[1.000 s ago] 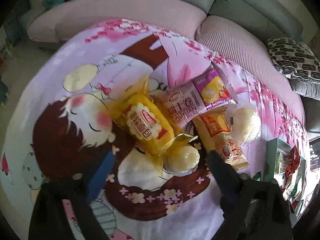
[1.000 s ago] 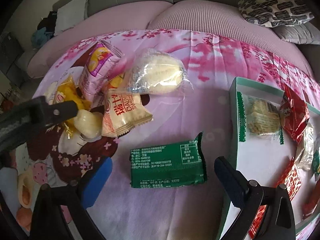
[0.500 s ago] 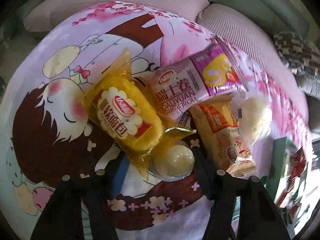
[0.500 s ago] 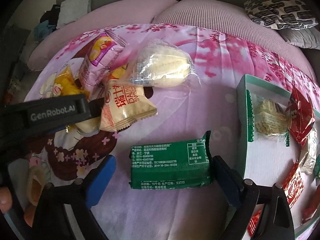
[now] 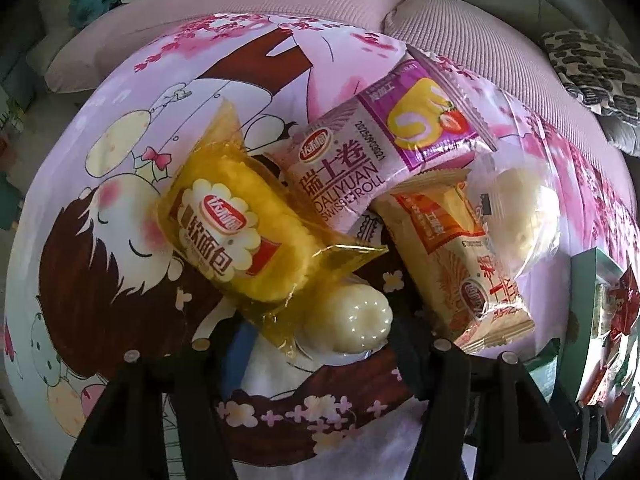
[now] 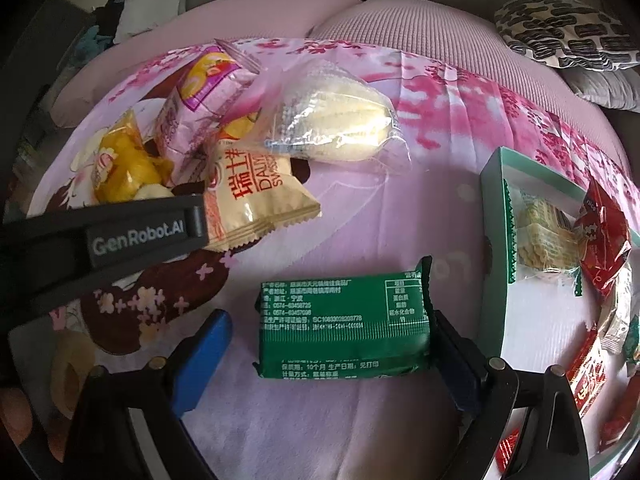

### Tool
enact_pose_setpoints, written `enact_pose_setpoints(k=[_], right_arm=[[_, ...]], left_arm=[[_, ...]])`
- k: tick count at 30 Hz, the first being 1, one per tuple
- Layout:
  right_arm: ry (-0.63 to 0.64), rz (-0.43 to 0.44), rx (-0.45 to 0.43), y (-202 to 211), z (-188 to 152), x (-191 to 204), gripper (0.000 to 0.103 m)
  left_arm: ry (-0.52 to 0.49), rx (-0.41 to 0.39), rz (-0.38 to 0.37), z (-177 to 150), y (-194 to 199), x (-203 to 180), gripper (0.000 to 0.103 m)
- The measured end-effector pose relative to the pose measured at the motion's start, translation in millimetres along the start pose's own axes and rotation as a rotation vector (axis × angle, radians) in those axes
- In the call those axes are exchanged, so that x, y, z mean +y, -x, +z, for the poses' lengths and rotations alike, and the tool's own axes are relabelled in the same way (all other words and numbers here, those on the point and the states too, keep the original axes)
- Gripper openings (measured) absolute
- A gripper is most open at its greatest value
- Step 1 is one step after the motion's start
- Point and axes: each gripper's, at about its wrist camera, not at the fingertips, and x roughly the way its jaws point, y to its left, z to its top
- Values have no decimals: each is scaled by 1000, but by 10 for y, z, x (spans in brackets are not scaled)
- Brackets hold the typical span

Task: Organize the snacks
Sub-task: 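Grasp the green biscuit pack with the right tool while the left tool grasps the yellow bread bag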

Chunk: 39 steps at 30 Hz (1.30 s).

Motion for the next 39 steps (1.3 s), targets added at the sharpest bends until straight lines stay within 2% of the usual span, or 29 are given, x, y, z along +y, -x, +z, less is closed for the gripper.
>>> enact_pose_setpoints(k=[10, 18, 24, 30, 35, 38, 39], right_arm=[[13, -17, -9, 44, -88, 70, 96], [3, -32, -20, 118, -93, 47, 80], [2, -20, -26, 151, -85, 21, 75], [-4, -11, -25, 152, -73, -7, 75], [-10, -5, -23, 138, -76, -21, 74], [-10, -6, -22, 130, -75, -19, 75], [-7, -8, -22, 128, -76, -15, 75]], left_arm=[[41, 8, -25, -19, 65, 286, 47], [34, 11, -16, -16, 40, 282, 43], [35, 16, -24, -55, 33, 331, 43], [68, 31, -69, -35, 41, 427, 43], [32, 50, -54, -101, 54, 372, 45], [-21, 64, -41, -149, 50, 291, 56], [-37, 70, -44, -163, 45, 264, 63]])
